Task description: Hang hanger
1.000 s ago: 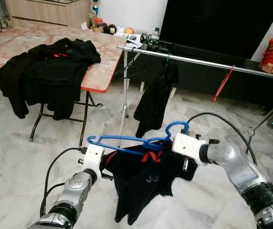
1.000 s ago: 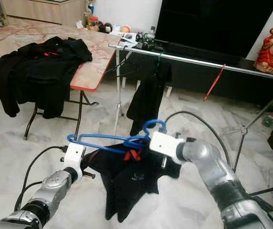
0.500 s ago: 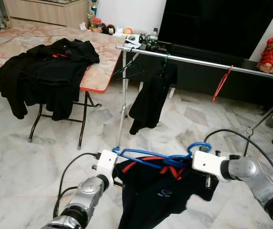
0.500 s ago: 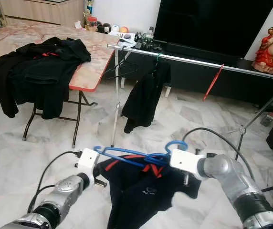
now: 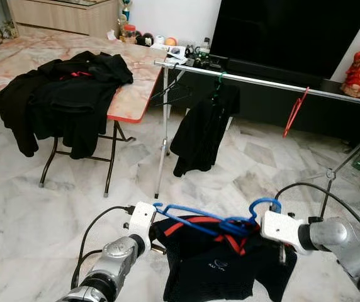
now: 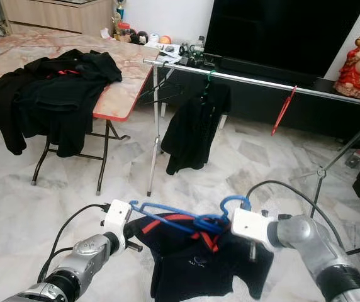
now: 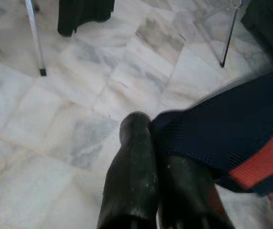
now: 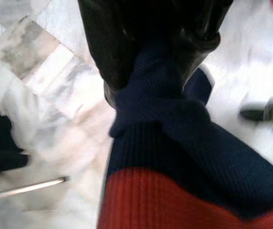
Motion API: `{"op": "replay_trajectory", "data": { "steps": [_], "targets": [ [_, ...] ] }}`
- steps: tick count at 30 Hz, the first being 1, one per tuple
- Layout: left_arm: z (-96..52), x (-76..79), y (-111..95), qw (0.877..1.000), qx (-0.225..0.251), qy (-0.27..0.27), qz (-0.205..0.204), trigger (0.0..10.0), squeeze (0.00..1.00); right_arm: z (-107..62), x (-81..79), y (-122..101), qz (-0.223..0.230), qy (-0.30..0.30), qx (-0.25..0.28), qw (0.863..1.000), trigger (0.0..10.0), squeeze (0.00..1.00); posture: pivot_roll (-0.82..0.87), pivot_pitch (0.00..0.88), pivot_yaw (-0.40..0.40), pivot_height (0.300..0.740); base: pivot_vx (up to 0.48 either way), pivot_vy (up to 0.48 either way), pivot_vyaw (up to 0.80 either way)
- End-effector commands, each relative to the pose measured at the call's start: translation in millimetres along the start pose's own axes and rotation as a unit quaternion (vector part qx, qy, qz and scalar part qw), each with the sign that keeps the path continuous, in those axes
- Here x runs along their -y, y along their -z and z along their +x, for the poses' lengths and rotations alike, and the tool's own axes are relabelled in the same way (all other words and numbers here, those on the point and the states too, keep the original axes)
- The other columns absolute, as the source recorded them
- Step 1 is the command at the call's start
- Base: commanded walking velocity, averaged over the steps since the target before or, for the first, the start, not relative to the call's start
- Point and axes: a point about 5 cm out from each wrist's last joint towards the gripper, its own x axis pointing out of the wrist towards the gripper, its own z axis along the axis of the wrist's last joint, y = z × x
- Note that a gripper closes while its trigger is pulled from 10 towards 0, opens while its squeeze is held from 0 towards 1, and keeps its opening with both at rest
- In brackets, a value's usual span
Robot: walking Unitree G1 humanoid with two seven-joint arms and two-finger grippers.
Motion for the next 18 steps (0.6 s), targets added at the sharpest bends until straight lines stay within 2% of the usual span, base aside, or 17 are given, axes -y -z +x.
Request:
{"op": "replay_trajectory", "data": {
  "steps": [1, 7, 11, 15, 18],
  "targets": [
    [-23.2, -49.5, 14.5, 0.993, -0.026, -0.108, -0.032, 10.0, 0.0, -48.4, -10.6, 64.5, 0.03, -0.021, -0.154, 0.987, 0.0, 0.0, -0.03, 0.0, -0.132, 0.74, 0.0, 0.0, 0.0],
    [-22.8, -48.5, 14.9, 0.993, -0.027, -0.107, -0.033, 10.0, 0.0, -50.2, -2.2, 67.2, 0.035, 0.028, -0.166, 0.985, 0.0, 0.0, -0.03, 0.0, -0.131, 0.74, 0.0, 0.0, 0.0],
    [-22.7, -49.1, 13.6, 0.993, -0.026, -0.107, -0.032, 10.0, 0.0, -52.4, -9.7, 74.0, 0.006, -0.005, -0.197, 0.98, 0.0, 0.0, -0.03, 0.0, -0.129, 0.74, 0.0, 0.0, 0.0],
    [-23.5, -50.9, 13.7, 0.993, -0.029, -0.111, -0.029, 10.0, 0.0, -56.1, -13.4, 75.5, 0.005, -0.031, -0.197, 0.98, 0.0, 0.0, -0.03, 0.0, -0.127, 0.74, 0.0, 0.0, 0.0],
    [-24.6, -52.4, 14.8, 0.993, -0.032, -0.114, -0.028, 10.0, 0.0, -70.3, -16.0, 89.3, -0.018, -0.047, -0.254, 0.966, 0.0, 0.0, -0.03, 0.0, -0.127, 0.74, 0.0, 0.0, 0.0]
  ]
}}
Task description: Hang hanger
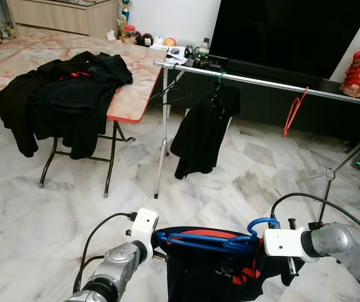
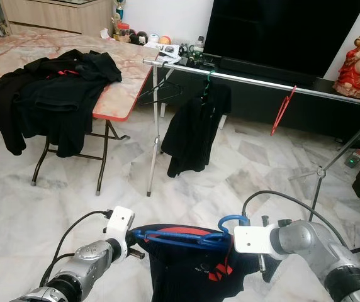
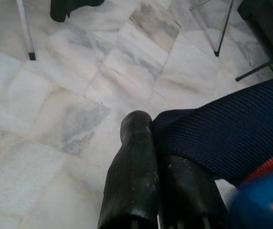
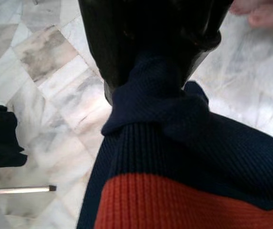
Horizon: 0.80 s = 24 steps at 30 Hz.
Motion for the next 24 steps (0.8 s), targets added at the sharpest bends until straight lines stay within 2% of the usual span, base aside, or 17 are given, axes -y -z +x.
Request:
{"op": "replay_trajectory", "data": {
  "steps": [1, 7, 11, 16, 24],
  "targets": [
    [-26.5, -58.7, 6.3, 0.992, -0.011, -0.124, -0.018, 10.0, 0.0, -55.4, -30.5, 84.0, 0.064, -0.057, -0.193, 0.978, 0.0, 0.0, -0.03, 0.0, -0.127, 0.74, 0.0, 0.0, 0.0],
    [-28.7, -62.0, 8.7, 0.99, -0.01, -0.14, -0.024, 10.0, 0.0, -65.3, -16.4, 86.4, 0.084, 0.024, -0.18, 0.98, 0.0, 0.0, -0.04, 0.0, -0.127, 0.74, 0.0, 0.0, 0.0],
    [-31.2, -66.5, 7.5, 0.988, -0.004, -0.15, -0.024, 10.0, 0.0, -72.1, -24.7, 94.1, 0.083, -0.004, -0.199, 0.976, 0.0, 0.0, -0.04, 0.001, -0.125, 0.74, 0.0, 0.0, 0.0],
    [-37.8, -79.8, 2.3, 0.983, 0.005, -0.183, -0.022, 10.0, 0.0, -79.4, -31.4, 102.9, 0.069, -0.027, -0.237, 0.969, 0.0, 0.0, -0.04, 0.001, -0.123, 0.74, 0.0, 0.0, 0.0],
    [-37.8, -79.8, 2.3, 0.983, 0.005, -0.183, -0.022, 10.0, 0.0, -79.4, -31.4, 102.9, 0.069, -0.027, -0.237, 0.969, 0.0, 0.0, -0.04, 0.001, -0.123, 0.74, 0.0, 0.0, 0.0]
  ]
}}
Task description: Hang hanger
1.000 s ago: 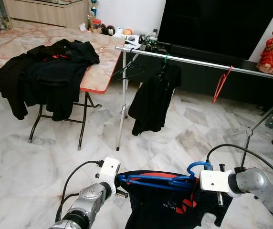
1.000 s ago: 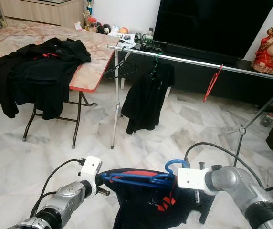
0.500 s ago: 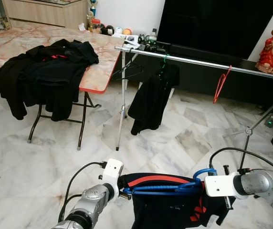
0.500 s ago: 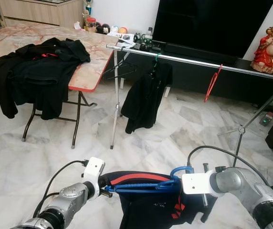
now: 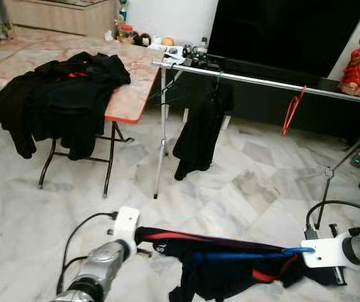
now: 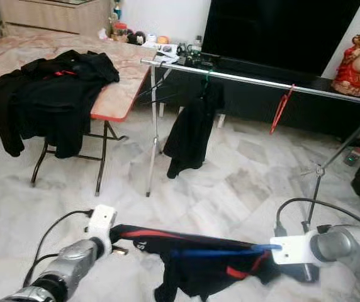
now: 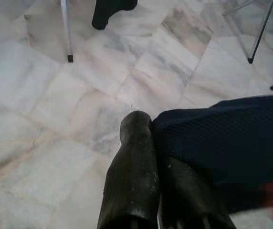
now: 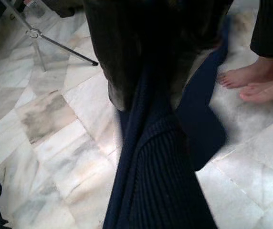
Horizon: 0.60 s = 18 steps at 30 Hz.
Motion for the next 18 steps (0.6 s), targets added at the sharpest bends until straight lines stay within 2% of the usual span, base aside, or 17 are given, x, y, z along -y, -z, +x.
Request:
{"op": "replay_trajectory", "data": {
  "steps": [1, 18],
  "targets": [
    [-17.5, -47.7, 4.5, 0.993, -0.006, -0.112, -0.024, 10.0, 0.0, -29.1, -21.2, 58.1, 0.066, -0.035, -0.123, 0.99, 0.0, 0.0, -0.04, 0.001, -0.123, 0.74, 0.0, 0.0, 0.0],
    [-17.5, -47.7, 4.5, 0.993, -0.006, -0.112, -0.024, 10.0, 0.0, -29.1, -21.2, 58.1, 0.066, -0.035, -0.123, 0.99, 0.0, 0.0, -0.04, 0.001, -0.123, 0.74, 0.0, 0.0, 0.0]
  ]
}}
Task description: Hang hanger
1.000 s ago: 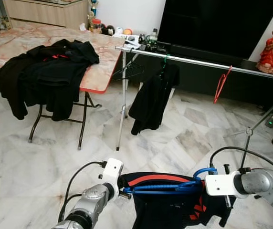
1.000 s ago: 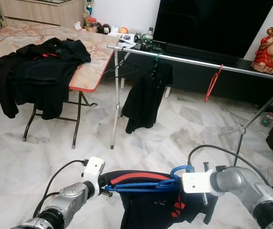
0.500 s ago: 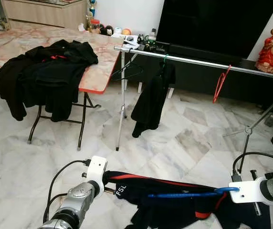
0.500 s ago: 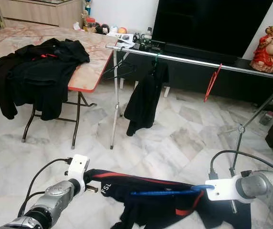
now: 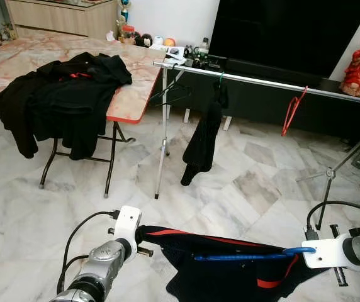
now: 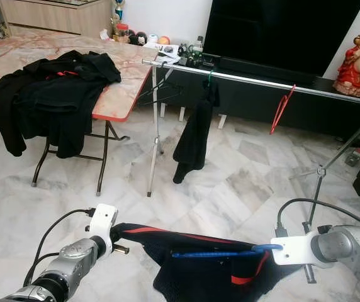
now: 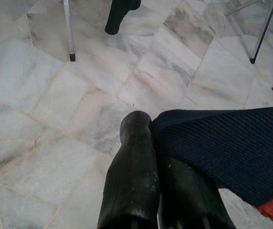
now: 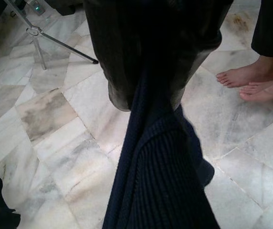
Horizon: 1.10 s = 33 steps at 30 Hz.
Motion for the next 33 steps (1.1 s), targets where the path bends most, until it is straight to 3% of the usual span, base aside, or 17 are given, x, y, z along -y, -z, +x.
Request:
{"op": "replay_trajectory", "data": {
  "steps": [1, 5, 6, 7, 10, 12, 14, 19, 21, 23, 25, 30, 33],
  "targets": [
    [-17.4, -47.7, 4.2, 0.993, -0.006, -0.112, -0.024, 10.0, 0.0, -29.3, -20.6, 58.0, 0.066, -0.033, -0.122, 0.99, 0.0, 0.0, -0.04, 0.001, -0.123, 0.74, 0.0, 0.0, 0.0],
    [-18.8, -51.2, 4.2, 0.992, -0.009, -0.123, -0.018, 10.0, 0.0, -30.1, -20.8, 60.3, 0.061, -0.033, -0.133, 0.989, 0.0, 0.0, -0.04, 0.001, -0.123, 0.74, 0.0, 0.0, 0.0],
    [-13.5, -30.2, -1.2, 0.999, 0.003, -0.019, 0.034, 10.0, 0.0, -6.0, -9.4, 36.9, 0.078, 0.029, -0.094, 0.992, 0.0, 0.0, -0.02, 0.002, -0.126, 0.74, 0.0, 0.0, 0.0],
    [-11.0, -12.2, -3.9, 0.995, 0.008, 0.063, 0.073, 10.0, 0.0, 10.3, -1.3, 17.7, 0.094, 0.073, -0.064, 0.991, 0.0, 0.0, -0.02, 0.002, -0.126, 0.74, 0.0, 0.0, 0.0],
    [-11.0, -12.2, -3.9, 0.995, 0.008, 0.063, 0.073, 10.0, 0.0, 10.3, -1.3, 17.7, 0.094, 0.073, -0.064, 0.991, 0.0, 0.0, -0.02, 0.002, -0.126, 0.74, 0.0, 0.0, 0.0],
    [-10.4, 7.4, -7.8, 0.983, 0.02, 0.145, 0.107, 10.0, 0.0, 29.1, 9.3, -11.5, 0.133, 0.12, -0.01, 0.984, 0.0, 0.0, -0.03, 0.003, -0.126, 0.74, 0.0, 0.0, 0.0],
    [-10.9, 12.2, -15.4, 0.981, 0.04, 0.161, 0.097, 10.0, 0.0, 37.6, 17.0, -31.6, 0.176, 0.134, 0.041, 0.974, 0.0, 0.0, -0.02, 0.005, -0.129, 0.74, 0.0, 0.0, 0.0],
    [-14.2, 22.5, -19.4, 0.97, 0.04, 0.215, 0.109, 10.0, 0.0, 46.7, 24.4, -55.5, 0.194, 0.141, 0.083, 0.967, 0.0, 0.0, -0.02, 0.004, -0.131, 0.74, 0.0, 0.0, 0.0],
    [-14.7, 23.6, -20.1, 0.968, 0.04, 0.222, 0.11, 10.0, 0.0, 48.1, 25.4, -59.6, 0.196, 0.14, 0.09, 0.966, 0.0, 0.0, -0.02, 0.004, -0.131, 0.74, 0.0, 0.0, 0.0],
    [-18.0, 24.8, -23.8, 0.965, 0.041, 0.233, 0.114, 10.0, 0.0, 55.9, 22.0, -78.4, 0.206, 0.102, 0.132, 0.964, 0.0, 0.0, -0.01, 0.005, -0.131, 0.74, 0.0, 0.0, 0.0],
    [-18.1, 23.7, -26.5, 0.966, 0.046, 0.227, 0.117, 10.0, 0.0, 57.6, 18.9, -83.3, 0.199, 0.081, 0.144, 0.966, 0.0, 0.0, -0.01, 0.006, -0.132, 0.74, 0.0, 0.0, 0.0],
    [-19.8, 21.4, -37.9, 0.967, 0.069, 0.22, 0.112, 10.0, 0.0, 62.7, 4.7, -84.3, 0.153, 0.013, 0.126, 0.98, 0.0, 0.0, -0.01, 0.004, -0.134, 0.74, 0.0, 0.0, 0.0],
    [-19.5, 11.2, -56.1, 0.975, 0.105, 0.168, 0.104, 10.0, 0.0, 67.4, -10.5, -81.9, 0.129, -0.041, 0.111, 0.985, 0.0, 0.0, 0.0, 0.005, -0.135, 0.74, 0.0, 0.0, 0.0]
  ]
}}
